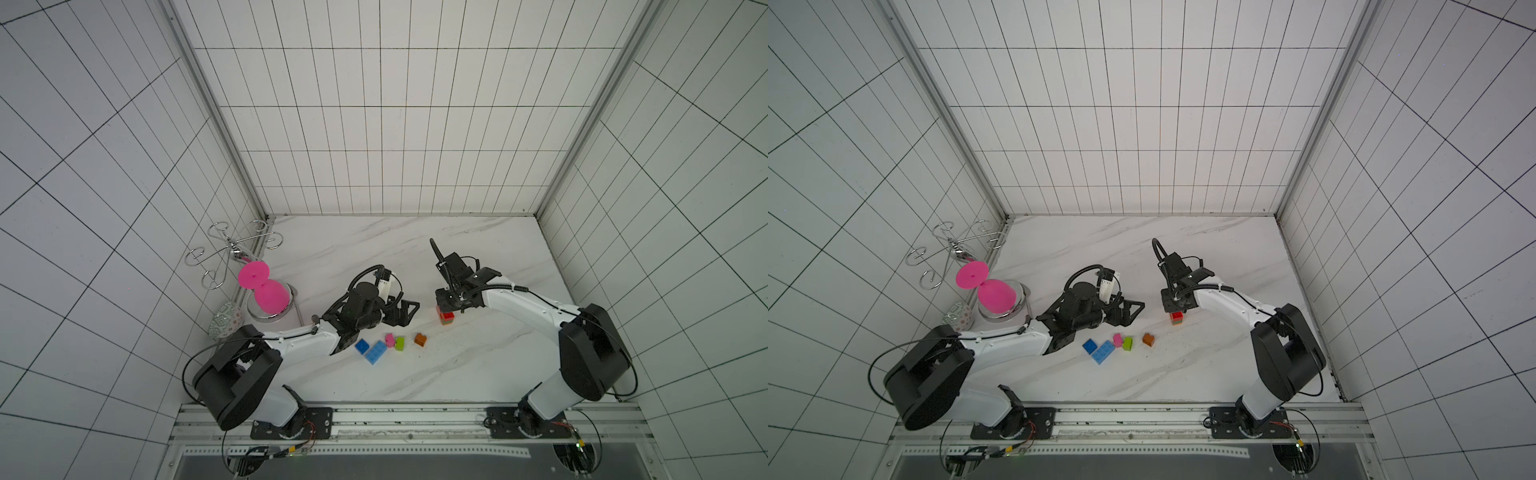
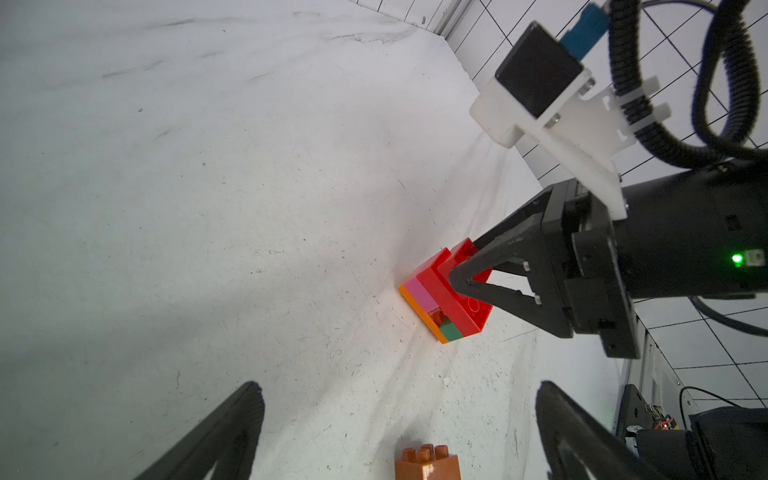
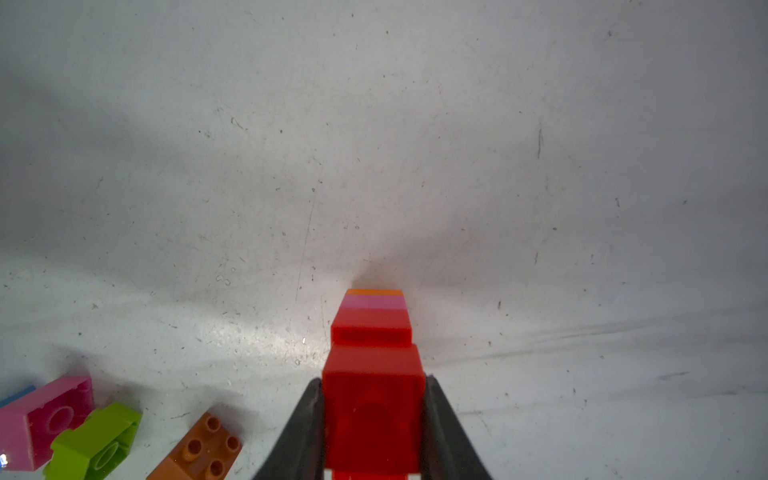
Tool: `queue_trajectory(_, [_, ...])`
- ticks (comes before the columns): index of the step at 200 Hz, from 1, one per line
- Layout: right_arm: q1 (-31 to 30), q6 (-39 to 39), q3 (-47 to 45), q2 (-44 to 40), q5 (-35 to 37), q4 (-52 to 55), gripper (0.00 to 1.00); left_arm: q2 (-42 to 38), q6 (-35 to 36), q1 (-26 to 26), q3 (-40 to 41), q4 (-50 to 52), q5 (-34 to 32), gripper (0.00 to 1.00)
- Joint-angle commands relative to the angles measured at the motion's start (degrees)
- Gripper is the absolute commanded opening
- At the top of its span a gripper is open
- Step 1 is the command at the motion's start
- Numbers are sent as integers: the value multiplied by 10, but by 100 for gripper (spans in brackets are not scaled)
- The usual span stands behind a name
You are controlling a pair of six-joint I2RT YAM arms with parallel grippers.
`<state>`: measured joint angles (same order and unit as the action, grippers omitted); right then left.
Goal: Assemble the letter p with lego
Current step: Assemble the lego brick with the lego brick.
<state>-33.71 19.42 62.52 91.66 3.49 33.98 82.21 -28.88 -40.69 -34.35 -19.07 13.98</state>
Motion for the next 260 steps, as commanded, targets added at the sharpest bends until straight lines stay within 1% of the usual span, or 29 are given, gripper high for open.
queue_trajectory(1, [6,1,2,14,-14,25,0,-10,6,-2,-11,-2,-4,97])
queue_trajectory(93, [2,-14,13,-42,-15,36,0,-15,7,-1,-7,-4,-9,97])
queue_trajectory(186, [2,-17,18,-5,-27,26,0,-21,8,-2,-7,-3,-12,97])
queue_trajectory(260, [2,-19,33,9,-18,25,0,-27,9,-2,-5,-1,-13,97])
